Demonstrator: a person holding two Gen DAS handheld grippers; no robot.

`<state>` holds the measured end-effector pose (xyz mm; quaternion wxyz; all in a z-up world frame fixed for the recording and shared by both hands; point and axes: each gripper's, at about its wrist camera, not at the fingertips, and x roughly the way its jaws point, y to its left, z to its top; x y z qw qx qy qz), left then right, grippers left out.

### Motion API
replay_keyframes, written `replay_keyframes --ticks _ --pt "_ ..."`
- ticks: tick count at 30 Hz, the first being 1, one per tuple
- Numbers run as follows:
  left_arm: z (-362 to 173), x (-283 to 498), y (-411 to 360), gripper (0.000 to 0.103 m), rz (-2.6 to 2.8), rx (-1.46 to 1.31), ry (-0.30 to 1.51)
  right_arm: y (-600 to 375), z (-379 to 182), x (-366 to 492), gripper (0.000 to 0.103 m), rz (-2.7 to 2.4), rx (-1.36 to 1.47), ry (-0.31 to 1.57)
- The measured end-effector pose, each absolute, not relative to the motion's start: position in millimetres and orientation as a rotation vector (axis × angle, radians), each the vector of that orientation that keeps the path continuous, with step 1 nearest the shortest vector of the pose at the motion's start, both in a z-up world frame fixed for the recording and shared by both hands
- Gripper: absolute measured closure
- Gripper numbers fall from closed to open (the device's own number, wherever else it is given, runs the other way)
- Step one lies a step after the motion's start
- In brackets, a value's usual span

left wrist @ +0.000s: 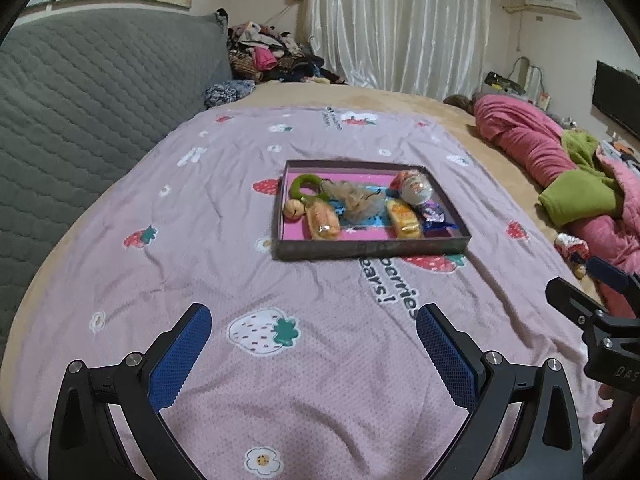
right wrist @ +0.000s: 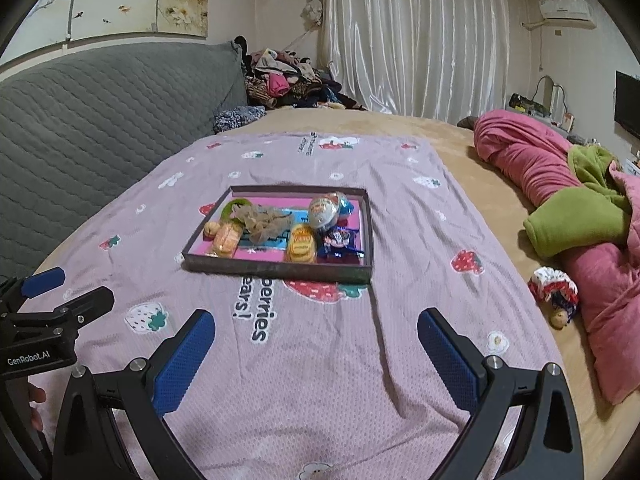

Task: Organize objects

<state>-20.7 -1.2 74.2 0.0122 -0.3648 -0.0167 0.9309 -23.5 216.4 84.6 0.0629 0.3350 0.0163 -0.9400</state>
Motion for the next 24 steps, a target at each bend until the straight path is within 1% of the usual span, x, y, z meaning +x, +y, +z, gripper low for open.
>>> replay_keyframes --ticks 10,14,24 --pt "56.9 -19.4 4.7 0.001 2.877 -1.15 -0.049 219.6 69.2 -22.5 0.001 -2.832 1.044 0.035" --pt "55.1 -17.9 5.1 0.001 2.857 -1.131 -0.095 219.9 65.6 -21.3 0.001 -2.834 1.046 0.038" --pt "39.0 -17.9 10.6 0.001 2.846 -1.175 -0.076 222.3 45.2 -22.6 0.001 -2.819 1.101 0.038"
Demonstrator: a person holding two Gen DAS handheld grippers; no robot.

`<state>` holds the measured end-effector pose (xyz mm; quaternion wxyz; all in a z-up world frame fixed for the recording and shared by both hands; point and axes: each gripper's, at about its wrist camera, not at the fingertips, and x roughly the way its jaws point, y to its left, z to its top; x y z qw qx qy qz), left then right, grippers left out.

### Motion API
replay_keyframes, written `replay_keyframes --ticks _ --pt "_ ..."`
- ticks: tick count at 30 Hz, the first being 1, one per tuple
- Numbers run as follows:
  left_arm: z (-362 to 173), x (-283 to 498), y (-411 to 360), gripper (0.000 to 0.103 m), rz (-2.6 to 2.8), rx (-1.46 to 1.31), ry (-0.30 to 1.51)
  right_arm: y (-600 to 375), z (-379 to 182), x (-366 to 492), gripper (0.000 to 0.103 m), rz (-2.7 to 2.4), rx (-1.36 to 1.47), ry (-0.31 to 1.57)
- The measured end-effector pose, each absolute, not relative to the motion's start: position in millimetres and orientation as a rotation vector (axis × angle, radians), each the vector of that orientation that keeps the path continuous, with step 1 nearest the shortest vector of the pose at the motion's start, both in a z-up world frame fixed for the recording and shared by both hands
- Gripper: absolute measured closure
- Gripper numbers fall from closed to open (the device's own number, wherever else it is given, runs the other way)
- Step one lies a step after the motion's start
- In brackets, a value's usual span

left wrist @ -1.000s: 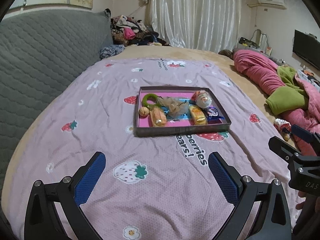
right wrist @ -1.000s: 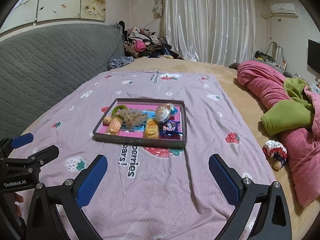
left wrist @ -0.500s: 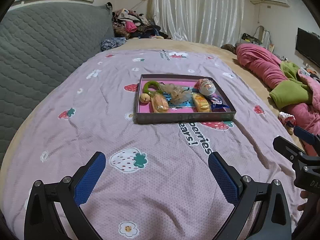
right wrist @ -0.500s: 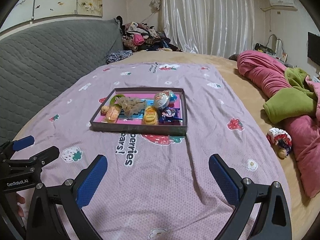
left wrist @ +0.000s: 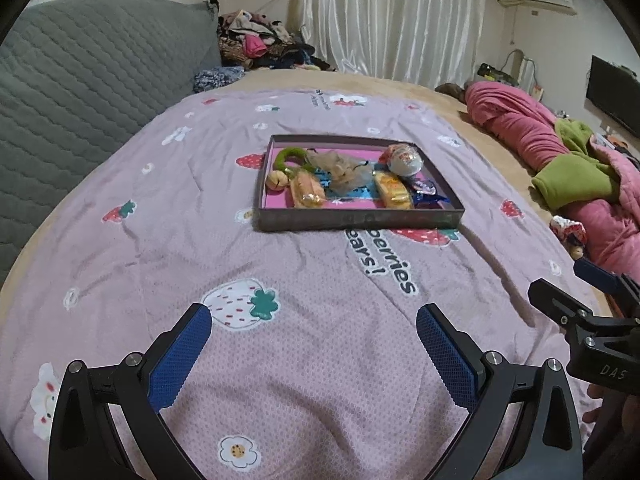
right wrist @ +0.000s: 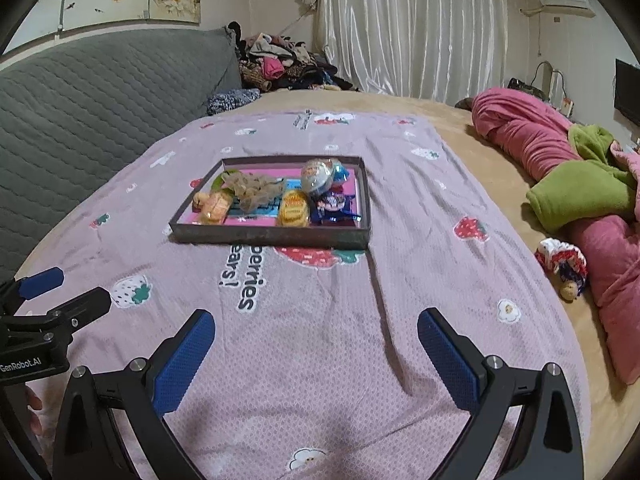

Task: Organize objects

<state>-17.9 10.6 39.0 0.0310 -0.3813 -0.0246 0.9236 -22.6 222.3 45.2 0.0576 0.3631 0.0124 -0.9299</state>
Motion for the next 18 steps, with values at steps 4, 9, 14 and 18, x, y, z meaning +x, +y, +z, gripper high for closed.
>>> replay_keyframes --ticks 4,9,14,18 --pt "35.4 -16.4 11.6 0.001 2.83 -1.169 -0.081 222.1 42.6 -20.7 0.001 -2.818 1.103 0.039" --pt "33.0 -14.0 15.4 0.001 2.861 -1.154 -0.05 223.0 41.5 -18.4 0.001 -2.82 1.1 0.029" --pt "27.7 -16.0 13.6 0.001 2.806 -1.147 -0.113 223.9 37.1 -18.6 0.001 -2.816 1.123 0.028" --pt "23.6 -16.9 14.4 0.001 2.828 -1.152 -0.089 226.1 32.7 -17.7 0.001 -2.818 1.124 0.016"
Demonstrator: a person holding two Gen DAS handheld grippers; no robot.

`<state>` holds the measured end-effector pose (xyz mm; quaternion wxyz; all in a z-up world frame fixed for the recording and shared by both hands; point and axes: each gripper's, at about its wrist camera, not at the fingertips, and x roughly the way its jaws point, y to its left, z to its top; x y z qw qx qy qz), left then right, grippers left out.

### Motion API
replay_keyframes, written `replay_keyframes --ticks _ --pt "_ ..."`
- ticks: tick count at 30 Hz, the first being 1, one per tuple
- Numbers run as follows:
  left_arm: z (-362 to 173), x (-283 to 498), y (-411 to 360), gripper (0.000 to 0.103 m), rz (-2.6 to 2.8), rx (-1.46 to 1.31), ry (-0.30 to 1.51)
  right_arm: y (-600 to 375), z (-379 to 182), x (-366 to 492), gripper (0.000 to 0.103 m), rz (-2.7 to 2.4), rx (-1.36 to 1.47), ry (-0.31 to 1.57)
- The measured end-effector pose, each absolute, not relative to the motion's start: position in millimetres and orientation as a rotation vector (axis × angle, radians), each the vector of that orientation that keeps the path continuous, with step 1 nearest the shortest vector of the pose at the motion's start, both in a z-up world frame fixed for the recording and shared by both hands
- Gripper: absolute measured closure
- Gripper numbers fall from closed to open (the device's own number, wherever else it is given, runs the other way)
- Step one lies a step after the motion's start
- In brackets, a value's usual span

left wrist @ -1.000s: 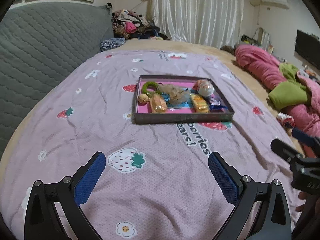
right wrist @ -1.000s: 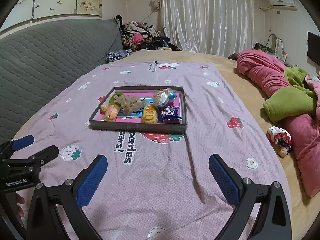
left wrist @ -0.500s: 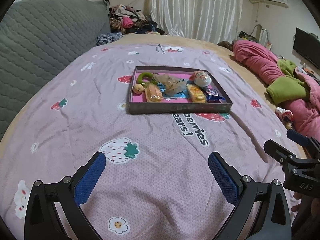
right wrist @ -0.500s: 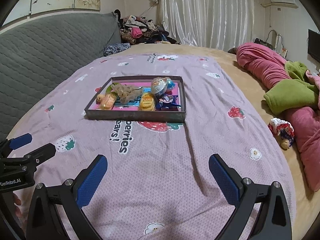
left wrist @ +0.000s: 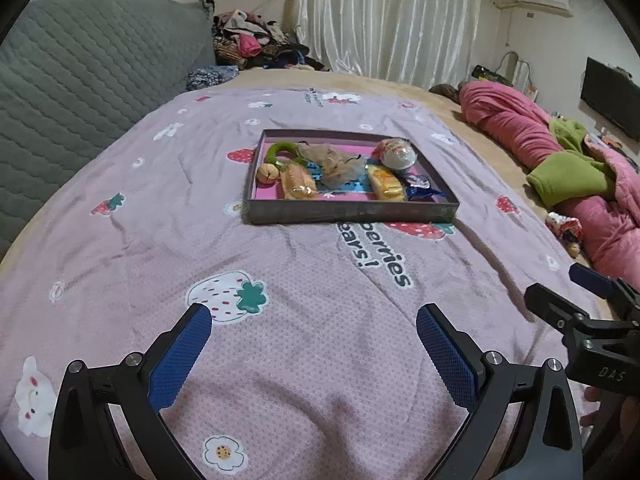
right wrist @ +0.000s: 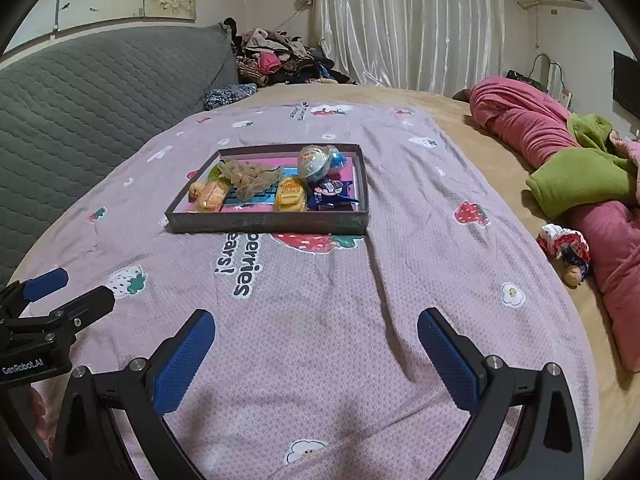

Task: Organize objects

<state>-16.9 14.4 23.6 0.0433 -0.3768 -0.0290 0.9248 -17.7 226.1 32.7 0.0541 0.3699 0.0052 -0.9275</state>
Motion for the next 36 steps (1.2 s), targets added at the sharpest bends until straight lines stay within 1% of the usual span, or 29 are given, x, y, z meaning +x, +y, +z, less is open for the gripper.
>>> replay_keyframes --ticks 8,13,22,27,36 --pt "19.3 -15.5 20.2 0.001 2.846 -1.102 -0.049 226.8 17.5 -18.8 0.001 -2.807 1.131 0.023" --pt "17.5 -15.3 21.1 0.001 2.836 -1.083 -0.067 225.1 11.2 -20.3 0.001 -2.802 1.15 0.034" --pt "11.9 -17.9 24.3 0.001 2.844 -1.113 -0.035 225.9 8.6 -20.7 0.001 -2.803 1.169 0.045" --pt "7.0 -19.2 28.1 0.001 2.87 -1.135 0.018 225.9 8.4 -21.1 0.001 -2.805 1.172 0.044" --pt "8.8 -19.8 25.0 0.001 2.886 -1.111 0.003 225.1 7.8 -20.9 0.001 -2.808 1.179 0.056"
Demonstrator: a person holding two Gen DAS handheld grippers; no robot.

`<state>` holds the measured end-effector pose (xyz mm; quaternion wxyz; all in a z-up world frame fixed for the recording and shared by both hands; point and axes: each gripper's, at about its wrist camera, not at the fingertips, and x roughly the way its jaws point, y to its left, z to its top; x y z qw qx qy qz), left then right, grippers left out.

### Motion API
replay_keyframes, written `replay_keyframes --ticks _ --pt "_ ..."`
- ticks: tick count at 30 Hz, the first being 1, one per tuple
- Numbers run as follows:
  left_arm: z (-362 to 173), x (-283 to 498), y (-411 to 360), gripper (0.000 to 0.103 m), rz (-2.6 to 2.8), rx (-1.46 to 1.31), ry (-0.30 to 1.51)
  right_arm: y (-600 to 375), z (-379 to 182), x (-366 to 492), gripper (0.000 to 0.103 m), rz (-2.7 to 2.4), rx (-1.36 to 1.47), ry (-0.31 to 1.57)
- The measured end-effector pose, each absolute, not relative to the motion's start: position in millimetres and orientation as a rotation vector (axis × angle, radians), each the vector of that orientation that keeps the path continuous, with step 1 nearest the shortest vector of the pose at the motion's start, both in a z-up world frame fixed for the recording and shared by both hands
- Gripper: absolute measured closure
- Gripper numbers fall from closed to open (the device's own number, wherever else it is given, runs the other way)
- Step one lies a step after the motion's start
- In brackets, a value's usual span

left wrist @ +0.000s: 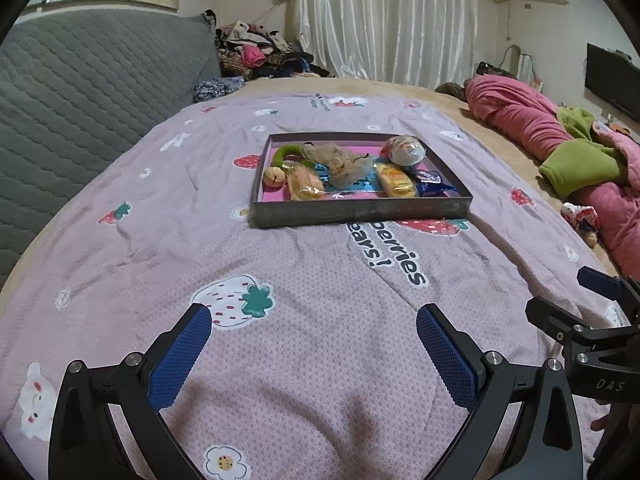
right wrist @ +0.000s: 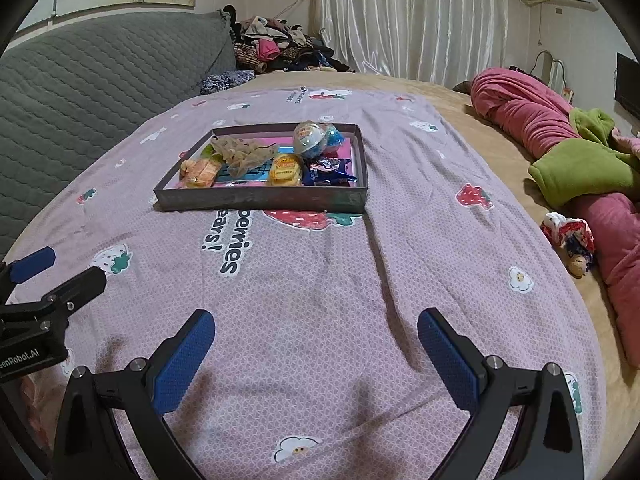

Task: Organize objects

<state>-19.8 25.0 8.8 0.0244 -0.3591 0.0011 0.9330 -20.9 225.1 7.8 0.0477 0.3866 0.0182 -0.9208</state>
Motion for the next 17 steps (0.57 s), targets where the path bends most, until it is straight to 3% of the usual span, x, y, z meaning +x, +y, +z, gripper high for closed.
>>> replay_keyframes --ticks 17 --pt "15.7 -14.5 22.6 0.001 2.899 -1.068 -0.005 225.3 6.1 -20.9 0.001 -2.805 1.193 0.07"
